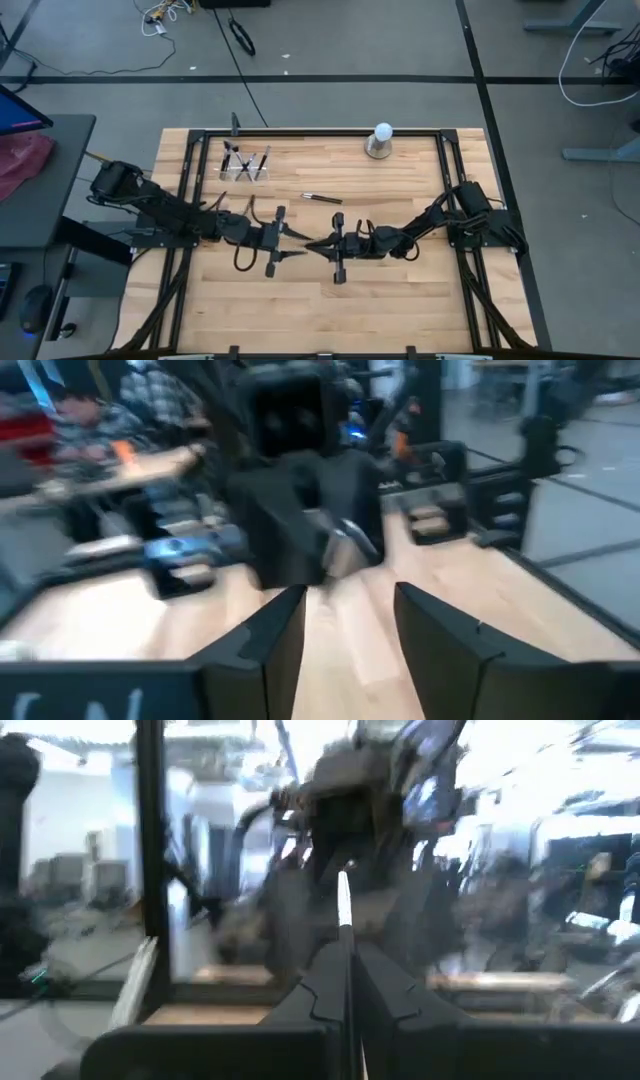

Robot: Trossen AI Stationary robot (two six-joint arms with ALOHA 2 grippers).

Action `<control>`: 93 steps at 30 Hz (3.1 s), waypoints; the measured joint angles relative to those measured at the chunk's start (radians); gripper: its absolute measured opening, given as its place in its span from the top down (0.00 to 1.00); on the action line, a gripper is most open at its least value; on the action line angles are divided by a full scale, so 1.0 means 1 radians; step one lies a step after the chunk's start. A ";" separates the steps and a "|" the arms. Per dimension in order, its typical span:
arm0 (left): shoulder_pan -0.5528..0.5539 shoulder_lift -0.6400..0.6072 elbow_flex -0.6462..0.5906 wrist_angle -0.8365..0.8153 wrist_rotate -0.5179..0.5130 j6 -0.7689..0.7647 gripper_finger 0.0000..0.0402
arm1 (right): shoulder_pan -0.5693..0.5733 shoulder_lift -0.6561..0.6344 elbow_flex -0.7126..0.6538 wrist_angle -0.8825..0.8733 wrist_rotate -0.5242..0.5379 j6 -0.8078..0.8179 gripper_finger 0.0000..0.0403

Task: Put items in baskets/containers
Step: Put the liner brush into the transparent organizer

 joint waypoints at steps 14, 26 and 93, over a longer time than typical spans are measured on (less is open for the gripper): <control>-0.090 -0.033 0.004 0.017 -0.199 0.106 0.63 | 0.032 0.005 -0.002 -0.001 0.056 -0.034 0.97; -0.092 -0.033 0.004 0.016 -0.194 0.079 0.63 | 0.032 0.005 -0.002 0.006 0.083 -0.047 0.97; 0.013 -0.325 0.280 -1.253 -0.377 -0.242 0.94 | 0.047 -0.324 -0.093 -0.458 0.383 0.135 0.58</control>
